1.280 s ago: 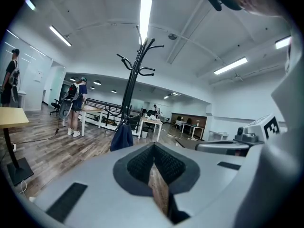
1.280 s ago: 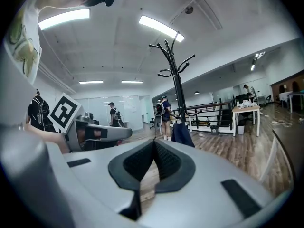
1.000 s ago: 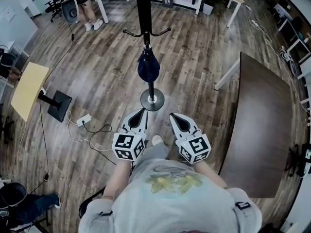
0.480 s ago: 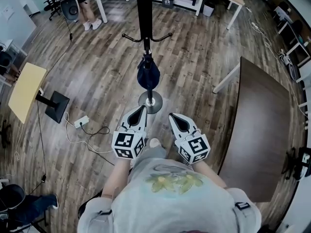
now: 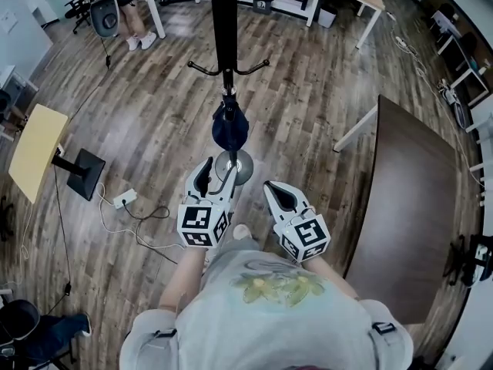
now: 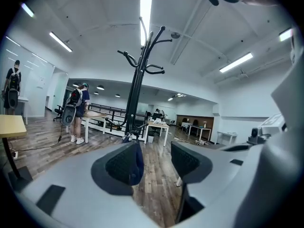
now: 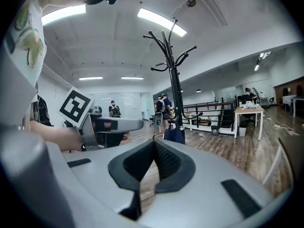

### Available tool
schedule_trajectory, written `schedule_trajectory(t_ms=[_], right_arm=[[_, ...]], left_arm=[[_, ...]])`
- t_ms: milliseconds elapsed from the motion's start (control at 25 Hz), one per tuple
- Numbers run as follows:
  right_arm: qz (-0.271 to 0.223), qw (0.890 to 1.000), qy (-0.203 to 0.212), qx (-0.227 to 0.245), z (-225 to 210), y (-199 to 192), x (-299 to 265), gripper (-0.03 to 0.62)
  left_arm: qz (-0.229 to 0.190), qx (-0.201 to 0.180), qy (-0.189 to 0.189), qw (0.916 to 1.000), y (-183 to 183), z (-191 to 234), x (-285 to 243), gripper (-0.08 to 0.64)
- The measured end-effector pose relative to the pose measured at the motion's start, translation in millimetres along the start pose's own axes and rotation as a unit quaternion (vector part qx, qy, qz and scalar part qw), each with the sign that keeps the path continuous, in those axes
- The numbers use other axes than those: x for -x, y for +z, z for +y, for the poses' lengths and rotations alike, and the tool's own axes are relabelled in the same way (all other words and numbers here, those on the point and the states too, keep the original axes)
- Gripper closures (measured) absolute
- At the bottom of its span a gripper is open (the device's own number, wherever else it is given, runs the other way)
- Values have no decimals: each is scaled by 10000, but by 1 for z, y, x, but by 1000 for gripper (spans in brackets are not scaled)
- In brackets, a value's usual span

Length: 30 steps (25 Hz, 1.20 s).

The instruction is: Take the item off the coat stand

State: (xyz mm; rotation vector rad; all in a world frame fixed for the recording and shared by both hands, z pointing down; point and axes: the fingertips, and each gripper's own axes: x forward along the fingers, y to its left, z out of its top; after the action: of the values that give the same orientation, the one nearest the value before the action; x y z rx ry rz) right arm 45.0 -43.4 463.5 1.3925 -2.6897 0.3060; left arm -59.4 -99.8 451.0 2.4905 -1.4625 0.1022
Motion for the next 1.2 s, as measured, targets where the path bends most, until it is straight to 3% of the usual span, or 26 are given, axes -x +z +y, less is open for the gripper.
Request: schedule_trajectory(t_ms=[640,1200], right_arm=[[19,10000,-45,-46,-21,-4,-26,586],[-11,10000,-55,-15,-39,-2,-51,586]], left_arm=[[40,-358,332,9988,0,26,-50,249],[344,-508,219,9979,-15,40,-88,245]])
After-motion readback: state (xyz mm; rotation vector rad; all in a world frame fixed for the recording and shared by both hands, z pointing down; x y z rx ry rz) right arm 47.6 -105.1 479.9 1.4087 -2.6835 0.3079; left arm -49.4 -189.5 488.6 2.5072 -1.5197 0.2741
